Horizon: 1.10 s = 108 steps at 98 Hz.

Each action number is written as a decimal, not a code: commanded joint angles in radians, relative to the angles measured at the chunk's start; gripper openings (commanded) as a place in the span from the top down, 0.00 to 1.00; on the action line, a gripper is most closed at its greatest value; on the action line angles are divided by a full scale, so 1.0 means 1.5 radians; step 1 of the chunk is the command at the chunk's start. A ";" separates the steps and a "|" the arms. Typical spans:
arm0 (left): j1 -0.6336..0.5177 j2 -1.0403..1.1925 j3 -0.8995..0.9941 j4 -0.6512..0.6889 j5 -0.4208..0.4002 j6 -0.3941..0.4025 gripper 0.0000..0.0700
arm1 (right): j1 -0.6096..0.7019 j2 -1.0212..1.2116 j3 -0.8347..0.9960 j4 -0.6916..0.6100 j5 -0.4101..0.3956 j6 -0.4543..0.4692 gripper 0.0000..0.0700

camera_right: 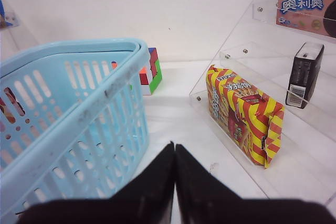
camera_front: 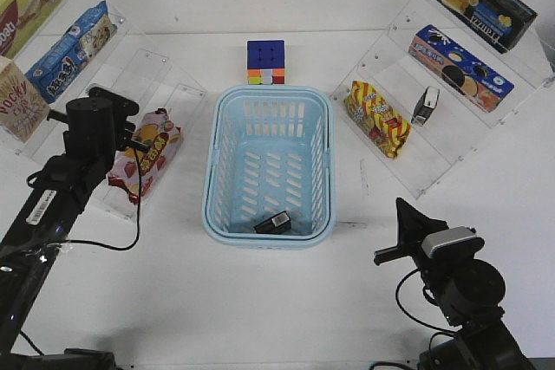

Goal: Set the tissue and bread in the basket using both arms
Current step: 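Reach the left gripper to the bagged bread roll and grasp it, then carry the bread over the basket and release it with the left gripper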

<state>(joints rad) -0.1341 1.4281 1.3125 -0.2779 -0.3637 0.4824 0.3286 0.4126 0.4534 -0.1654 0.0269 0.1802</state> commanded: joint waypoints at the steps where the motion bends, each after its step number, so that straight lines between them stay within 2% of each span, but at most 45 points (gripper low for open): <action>1: -0.024 -0.041 0.057 0.020 0.008 -0.024 1.00 | 0.003 0.000 0.007 0.010 0.000 0.005 1.00; 5: -0.041 -0.056 0.078 0.014 0.033 -0.049 1.00 | 0.003 0.000 0.007 0.010 0.000 0.005 1.00; 9: -0.058 -0.069 0.100 -0.004 0.083 -0.094 1.00 | 0.003 0.000 0.007 0.011 0.000 0.005 1.00; 14: -0.079 -0.082 0.124 -0.031 0.176 -0.159 1.00 | 0.003 0.000 0.007 0.011 0.000 0.005 1.00; 22: -0.113 -0.090 0.136 -0.052 0.357 -0.261 1.00 | 0.003 0.000 0.007 0.011 0.000 0.010 1.00; 27: -0.141 -0.086 0.136 -0.065 0.458 -0.296 1.00 | 0.003 0.000 0.007 0.011 0.000 0.011 1.00; 31: -0.167 -0.075 0.136 -0.076 0.498 -0.307 1.00 | 0.003 0.000 0.007 0.011 0.000 0.013 1.00; 43: -0.243 -0.026 0.136 -0.122 0.489 -0.285 0.99 | 0.003 0.000 0.007 0.011 0.000 0.022 1.00; 46: -0.256 -0.011 0.136 -0.131 0.485 -0.279 0.96 | 0.003 0.000 0.007 0.011 0.000 0.022 1.00; 50: -0.268 0.005 0.136 -0.140 0.485 -0.275 0.82 | 0.003 0.000 0.007 0.011 0.000 0.022 1.00; 58: -0.283 0.033 0.136 -0.141 0.485 -0.274 0.42 | 0.003 0.000 0.007 0.011 0.000 0.022 1.00; 62: -0.288 0.042 0.136 -0.139 0.485 -0.271 0.33 | 0.003 0.000 0.007 0.010 0.000 0.022 1.00; 81: -0.281 0.032 0.156 -0.133 0.472 -0.270 0.41 | 0.003 0.000 0.007 0.010 0.001 0.021 1.00; 86: -0.273 0.017 0.167 -0.135 0.450 -0.271 0.55 | 0.003 0.000 0.007 0.010 0.001 0.021 1.00; 95: -0.260 -0.023 0.182 -0.142 0.398 -0.272 1.00 | 0.003 0.000 0.007 0.010 0.001 0.022 1.00; 108: -0.244 -0.095 0.192 -0.167 0.292 -0.272 1.00 | 0.003 0.000 0.007 0.010 0.000 0.022 1.00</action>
<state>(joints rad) -0.4992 1.3327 1.5688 -0.5213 0.1440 0.0673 0.3283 0.4126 0.4534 -0.1635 0.0273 0.1997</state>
